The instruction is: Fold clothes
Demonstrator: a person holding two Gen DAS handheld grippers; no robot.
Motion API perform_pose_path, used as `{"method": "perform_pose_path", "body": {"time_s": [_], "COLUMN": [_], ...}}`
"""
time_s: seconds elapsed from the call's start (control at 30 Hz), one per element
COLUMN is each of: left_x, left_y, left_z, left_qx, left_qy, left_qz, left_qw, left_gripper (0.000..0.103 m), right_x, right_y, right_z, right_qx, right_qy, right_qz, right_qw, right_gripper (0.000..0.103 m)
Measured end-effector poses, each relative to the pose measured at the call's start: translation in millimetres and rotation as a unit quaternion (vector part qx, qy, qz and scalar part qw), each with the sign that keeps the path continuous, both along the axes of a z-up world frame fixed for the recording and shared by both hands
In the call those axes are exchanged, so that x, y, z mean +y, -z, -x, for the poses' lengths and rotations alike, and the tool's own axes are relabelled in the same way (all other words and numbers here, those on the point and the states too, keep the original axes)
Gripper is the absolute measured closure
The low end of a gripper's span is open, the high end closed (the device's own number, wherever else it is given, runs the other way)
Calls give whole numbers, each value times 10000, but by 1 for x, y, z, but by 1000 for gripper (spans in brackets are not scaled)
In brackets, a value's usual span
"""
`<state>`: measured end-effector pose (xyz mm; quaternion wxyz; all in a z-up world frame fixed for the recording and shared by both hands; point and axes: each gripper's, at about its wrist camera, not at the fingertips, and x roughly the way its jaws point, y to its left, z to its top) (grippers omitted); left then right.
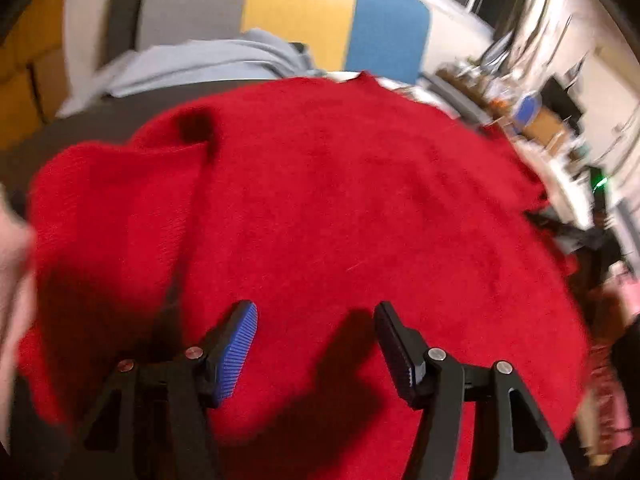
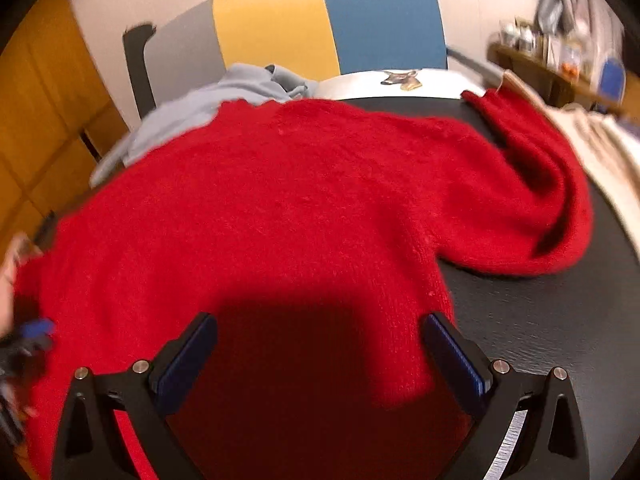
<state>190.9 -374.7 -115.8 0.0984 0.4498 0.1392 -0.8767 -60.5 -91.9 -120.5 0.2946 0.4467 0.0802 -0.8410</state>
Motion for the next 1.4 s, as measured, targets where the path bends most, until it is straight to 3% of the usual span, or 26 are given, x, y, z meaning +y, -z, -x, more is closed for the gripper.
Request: {"method": "perform_pose_path", "body": {"time_s": [0.1, 0.2, 0.27, 0.37, 0.47, 0.57, 0.67, 0.83, 0.97, 1.07, 1.13, 1.2, 1.33, 1.4], "left_x": [14, 20, 30, 44, 44, 48, 41, 45, 45, 41, 43, 47, 51, 56], "left_y": [1, -2, -9, -16, 4, 8, 7, 5, -1, -20, -30, -28, 6, 4], "left_z": [-12, -12, -8, 0, 13, 13, 4, -6, -11, -19, -17, -9, 1, -3], "left_qx": [-8, -12, 231, 629, 297, 277, 404, 454, 400, 851, 1008, 907, 341, 446], "left_qy": [-147, -610, -680, -599, -603, -447, -323, -363, -542, -644, -566, -510, -501, -559], "left_qz": [535, 433, 349, 301, 249, 493, 355, 439, 503, 351, 348, 562, 401, 531], "left_qw": [9985, 9972, 9968, 9958, 9974, 9974, 9980, 9973, 9965, 9937, 9927, 9930, 9974, 9960], "left_gripper": [31, 27, 15, 14, 13, 12, 12, 12, 12, 12, 12, 12, 11, 11], "right_x": [-4, -11, -8, -5, -3, -2, 7, 11, 20, 31, 36, 42, 58, 64], "right_y": [3, 5, 5, 5, 6, 5, 4, 0, -14, -25, -21, -11, -2, 1], "right_z": [-6, -8, -6, -4, -7, -8, -3, -4, -42, -87, -111, -128, -142, -143], "right_qx": [186, 329, 281, 219, 234, 230, 187, 177, 112, 130, 85, 111, 381, 473], "right_qy": [-22, -23, -15, -15, -44, -246, -413, -195, -307, -522, -604, -517, -348, -436], "right_qz": [-305, -533, -437, -324, -323, -352, -232, -323, 31, 379, 348, 137, -150, -10], "right_qw": [9994, 9980, 9986, 9992, 9992, 9988, 9987, 9991, 9995, 9978, 9975, 9985, 9986, 9979], "right_gripper": [0, 0, 0, 0, 0, 0, 0, 0, 0, 0, 0, 0, 0, 0]}}
